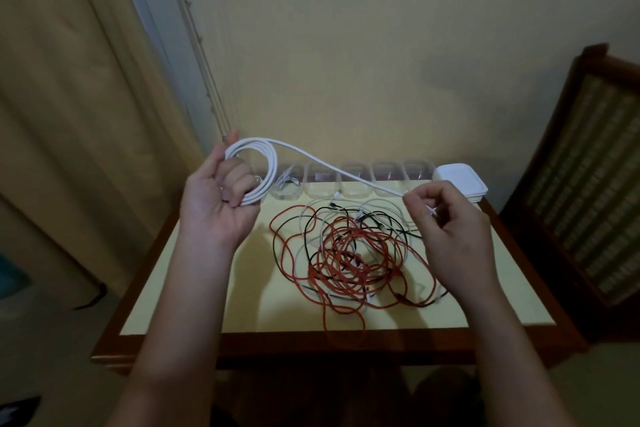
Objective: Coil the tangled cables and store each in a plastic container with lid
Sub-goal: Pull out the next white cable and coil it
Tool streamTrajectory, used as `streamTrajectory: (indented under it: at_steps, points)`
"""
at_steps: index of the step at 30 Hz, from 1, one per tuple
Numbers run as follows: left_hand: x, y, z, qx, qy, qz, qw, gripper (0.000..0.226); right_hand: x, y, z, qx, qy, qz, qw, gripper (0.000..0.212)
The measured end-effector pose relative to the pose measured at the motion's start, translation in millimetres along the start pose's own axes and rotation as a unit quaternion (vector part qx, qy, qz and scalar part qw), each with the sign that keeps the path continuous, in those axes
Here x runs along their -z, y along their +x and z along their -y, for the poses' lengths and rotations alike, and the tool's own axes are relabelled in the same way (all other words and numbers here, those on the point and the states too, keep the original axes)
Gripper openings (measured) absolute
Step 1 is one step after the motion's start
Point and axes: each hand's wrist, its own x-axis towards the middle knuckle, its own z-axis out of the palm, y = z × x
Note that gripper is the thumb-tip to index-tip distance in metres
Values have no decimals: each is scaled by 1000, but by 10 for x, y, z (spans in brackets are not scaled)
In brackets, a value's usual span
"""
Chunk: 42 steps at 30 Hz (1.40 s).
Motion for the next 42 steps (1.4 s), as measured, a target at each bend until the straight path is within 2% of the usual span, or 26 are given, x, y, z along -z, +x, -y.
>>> streamTrajectory:
  at_steps: [4,7,9,12,14,16,20,22,24,25,29,31,34,37,42]
  points:
    - [-48,-22,50,-85,55,-54,993,21,45,26,-68,48,-72,0,996,12]
    - [-74,-16,166,-132,146,-90,976,20,9,36,-140,100,-141,14,985,14]
    - [-85,-12,271,-172,235,-111,950,24,-29,24,-166,122,-165,31,978,16]
    - [-75,-52,467,-231,408,-99,878,25,-98,-6,-142,135,-179,60,973,23]
    - [-58,-99,593,-233,514,-77,822,23,-150,-26,-76,149,-178,71,970,28]
    - [-31,-123,686,-211,584,-50,782,24,-194,-40,-6,158,-170,78,969,36]
    - [19,-163,868,-124,668,5,734,31,-228,-27,99,152,-126,71,978,46]
    - [69,-191,949,-106,689,25,717,30,-215,-11,131,142,-96,57,984,45]
    - [115,-196,1008,-82,687,30,721,28,-214,-2,148,124,-68,49,989,40]
    - [124,-196,1030,-58,670,29,740,28,-222,-3,150,113,-57,45,991,37]
    - [69,-207,1080,70,495,41,865,32,-288,-9,143,46,-25,8,999,28]
    - [21,-221,1076,109,429,49,895,42,-308,-23,139,12,-21,15,1000,25]
    - [3,-224,1062,123,399,60,907,40,-332,-57,149,10,-12,51,999,39]
    - [38,-215,1098,90,418,46,903,32,-354,-70,172,15,-31,44,998,57]
    - [80,-222,1157,53,435,20,899,28,-371,-62,158,11,-37,41,998,61]
